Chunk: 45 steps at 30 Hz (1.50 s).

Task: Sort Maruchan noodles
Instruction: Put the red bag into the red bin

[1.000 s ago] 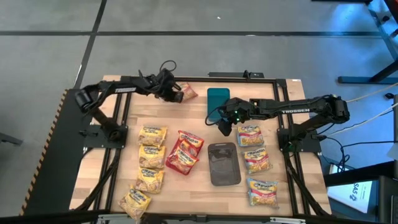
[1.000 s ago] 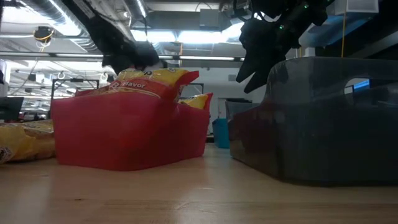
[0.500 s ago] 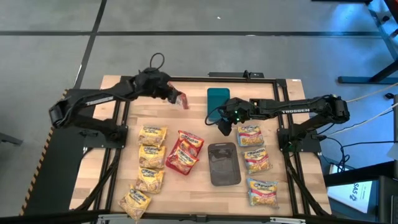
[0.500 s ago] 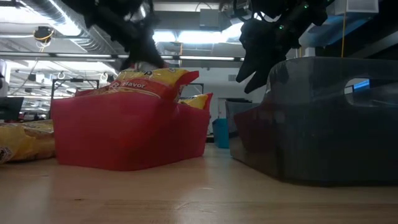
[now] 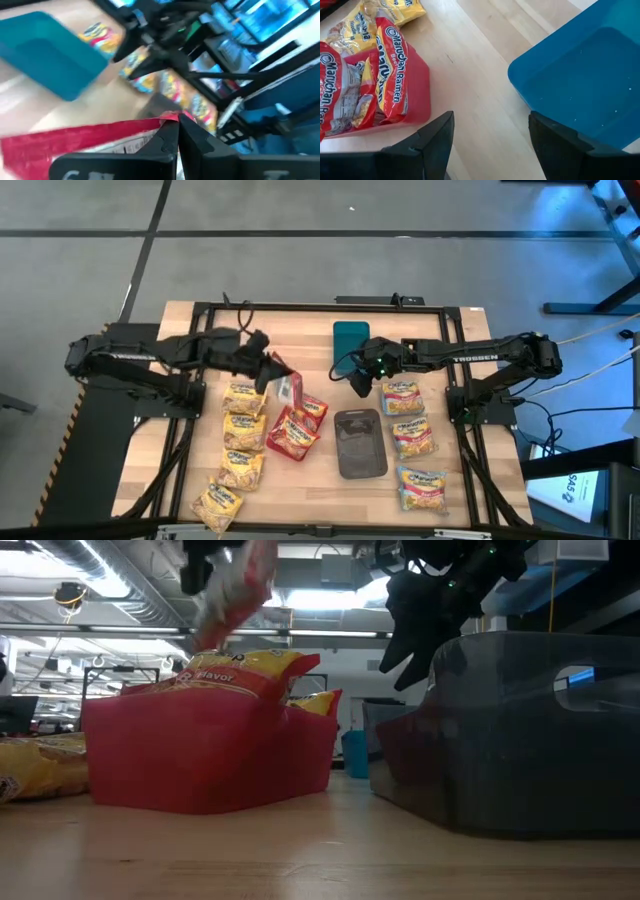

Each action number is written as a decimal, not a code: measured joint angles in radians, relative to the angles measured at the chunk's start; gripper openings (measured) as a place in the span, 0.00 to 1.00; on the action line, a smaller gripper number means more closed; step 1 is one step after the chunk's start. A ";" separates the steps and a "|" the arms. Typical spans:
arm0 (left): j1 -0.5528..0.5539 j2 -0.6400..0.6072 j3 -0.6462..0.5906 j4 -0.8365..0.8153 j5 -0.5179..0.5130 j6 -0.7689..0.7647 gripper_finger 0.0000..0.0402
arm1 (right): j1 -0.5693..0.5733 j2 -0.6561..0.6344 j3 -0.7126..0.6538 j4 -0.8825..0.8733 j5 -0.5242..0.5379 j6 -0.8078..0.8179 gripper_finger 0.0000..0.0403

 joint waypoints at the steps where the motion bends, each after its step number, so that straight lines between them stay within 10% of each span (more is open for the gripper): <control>1: -0.031 -0.005 0.000 0.012 -0.022 -0.010 0.00 | 0.000 0.000 0.000 0.000 0.000 0.008 0.63; 25: -0.428 0.144 0.000 0.230 -0.180 -0.097 0.00 | 0.000 0.000 0.000 0.001 -0.002 0.110 0.63; 45: -0.489 0.229 0.001 -0.119 -0.185 -0.259 0.00 | 0.000 0.000 0.000 0.000 -0.036 0.110 0.63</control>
